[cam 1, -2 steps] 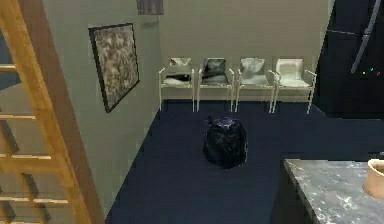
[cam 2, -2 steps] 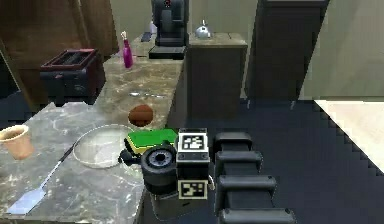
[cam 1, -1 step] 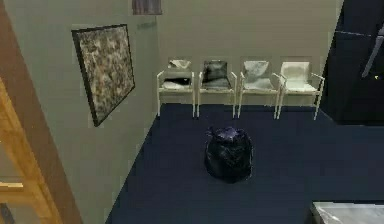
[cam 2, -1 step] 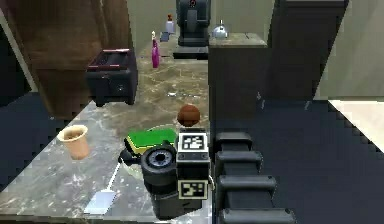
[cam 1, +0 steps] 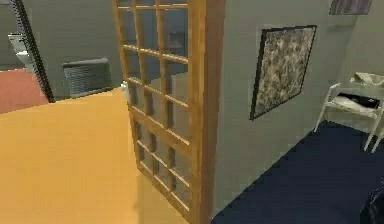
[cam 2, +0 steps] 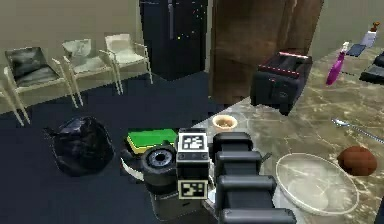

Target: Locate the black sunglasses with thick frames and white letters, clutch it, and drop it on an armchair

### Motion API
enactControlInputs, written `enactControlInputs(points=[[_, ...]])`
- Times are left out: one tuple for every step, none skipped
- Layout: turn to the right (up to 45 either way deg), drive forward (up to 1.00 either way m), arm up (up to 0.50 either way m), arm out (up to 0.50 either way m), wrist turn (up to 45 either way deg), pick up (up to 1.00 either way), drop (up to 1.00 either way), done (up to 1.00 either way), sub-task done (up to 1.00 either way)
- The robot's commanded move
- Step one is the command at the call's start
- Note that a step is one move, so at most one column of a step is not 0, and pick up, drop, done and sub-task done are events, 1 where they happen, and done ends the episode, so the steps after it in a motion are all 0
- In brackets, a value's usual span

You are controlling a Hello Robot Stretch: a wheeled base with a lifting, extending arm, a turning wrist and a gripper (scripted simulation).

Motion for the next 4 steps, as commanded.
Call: enactControlInputs(points=[[-45.0, 0.0, 0.0, 0.0, 0.0, 0.0, 0.0, 0.0, 0.0], [-45.0, 0.0, 0.0, 0.0, 0.0, 0.0, 0.0, 0.0, 0.0], [-42.0, 0.0, 0.0, 0.0, 0.0, 0.0, 0.0, 0.0, 0.0], [0.0, 0.05, 0.0, 0.0, 0.0, 0.0, 0.0, 0.0, 0.0]])
